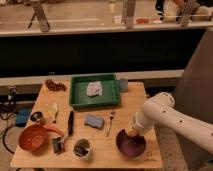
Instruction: Place apple in purple bowl
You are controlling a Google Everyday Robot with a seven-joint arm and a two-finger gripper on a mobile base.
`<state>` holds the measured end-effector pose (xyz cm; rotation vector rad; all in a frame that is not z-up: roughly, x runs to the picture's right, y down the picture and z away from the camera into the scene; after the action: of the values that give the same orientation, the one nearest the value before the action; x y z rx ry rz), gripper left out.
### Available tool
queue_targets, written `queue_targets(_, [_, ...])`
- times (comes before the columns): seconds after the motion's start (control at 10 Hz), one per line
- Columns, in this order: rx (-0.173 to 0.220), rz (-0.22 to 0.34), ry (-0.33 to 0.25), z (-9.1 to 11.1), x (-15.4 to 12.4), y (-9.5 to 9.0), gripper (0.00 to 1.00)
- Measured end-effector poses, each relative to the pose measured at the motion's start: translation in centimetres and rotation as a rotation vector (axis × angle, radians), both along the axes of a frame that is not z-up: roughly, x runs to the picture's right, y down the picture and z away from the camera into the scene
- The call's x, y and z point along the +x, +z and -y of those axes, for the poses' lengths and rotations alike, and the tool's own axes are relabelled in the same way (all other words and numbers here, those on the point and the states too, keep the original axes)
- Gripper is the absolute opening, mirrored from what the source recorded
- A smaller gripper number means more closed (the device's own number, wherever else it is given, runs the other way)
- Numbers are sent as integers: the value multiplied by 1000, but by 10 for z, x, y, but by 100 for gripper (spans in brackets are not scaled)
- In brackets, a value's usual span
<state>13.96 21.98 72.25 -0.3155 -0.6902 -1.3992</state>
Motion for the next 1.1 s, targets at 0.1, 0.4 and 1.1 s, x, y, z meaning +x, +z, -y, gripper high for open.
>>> queue_targets(0.1, [21, 33, 17, -1, 4, -6, 2])
queue_targets(0.4, [97, 123, -59, 3, -10, -42, 2])
queue_targets(1.1, [8, 261, -395, -35, -27, -58, 57])
